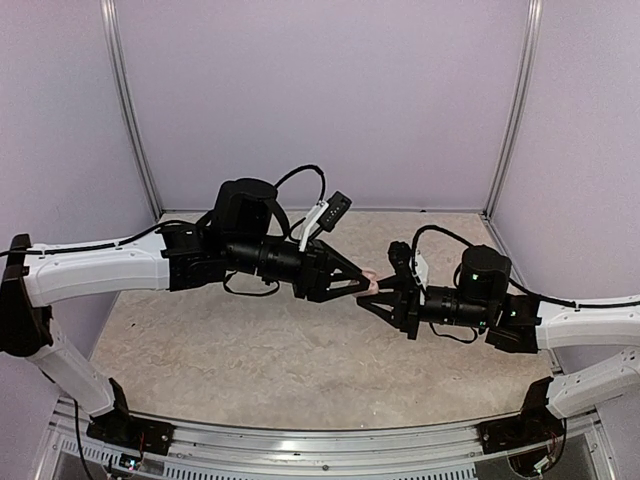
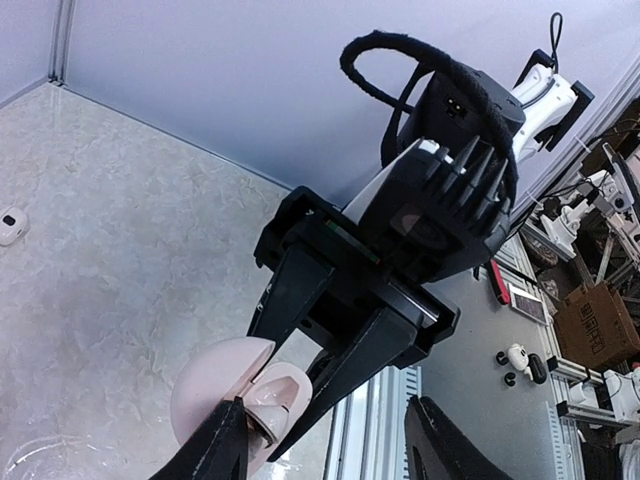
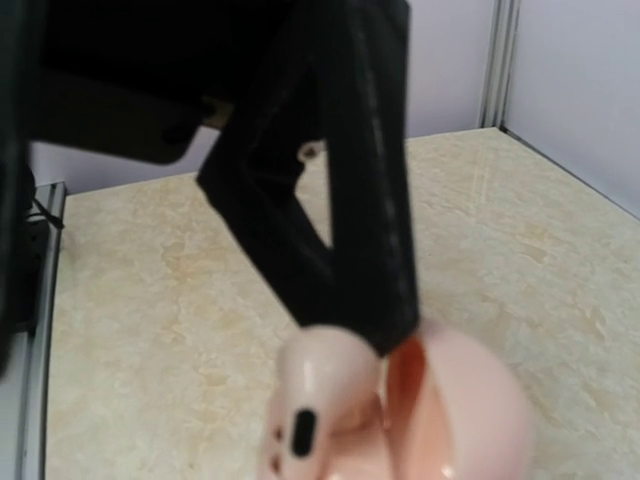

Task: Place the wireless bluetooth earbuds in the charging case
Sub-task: Adjust the right earbud in the right side groove of the charging case.

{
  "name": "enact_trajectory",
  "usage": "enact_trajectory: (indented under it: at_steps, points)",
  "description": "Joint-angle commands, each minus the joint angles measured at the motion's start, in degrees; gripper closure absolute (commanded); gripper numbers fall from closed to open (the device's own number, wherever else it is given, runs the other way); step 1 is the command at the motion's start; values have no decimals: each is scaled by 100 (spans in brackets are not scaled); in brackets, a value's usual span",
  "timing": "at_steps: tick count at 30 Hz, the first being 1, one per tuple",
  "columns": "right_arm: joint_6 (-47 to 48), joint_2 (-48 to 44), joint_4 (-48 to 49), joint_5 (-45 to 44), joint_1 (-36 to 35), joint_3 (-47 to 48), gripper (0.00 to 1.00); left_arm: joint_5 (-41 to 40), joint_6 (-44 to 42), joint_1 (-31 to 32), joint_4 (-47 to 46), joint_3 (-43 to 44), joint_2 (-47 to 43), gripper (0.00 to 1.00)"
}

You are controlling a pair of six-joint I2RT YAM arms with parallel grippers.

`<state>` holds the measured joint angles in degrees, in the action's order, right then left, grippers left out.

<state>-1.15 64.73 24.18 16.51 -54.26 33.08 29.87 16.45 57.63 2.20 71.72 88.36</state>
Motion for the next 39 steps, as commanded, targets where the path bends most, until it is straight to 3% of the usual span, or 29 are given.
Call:
enact_trajectory:
  at_steps: [1, 10, 19, 29, 39]
  points:
    - [-42, 22, 84, 270, -5, 182, 100, 172, -117, -32, 33, 43, 106, 46]
    - [-68, 81, 150, 533, -3, 191, 100, 434, -349, -10, 125, 104, 186, 52]
    - [-161, 101, 338, 907, 4, 142, 100, 497, -811, 149, 381, 237, 270, 51]
    - [-203, 110, 491, 1135, 3, 69, 100, 64, -1308, 238, 720, 461, 158, 43]
    - [-222, 101, 543, 1161, -1, 23, 100, -359, -1344, 212, 95, -9, -479, 36]
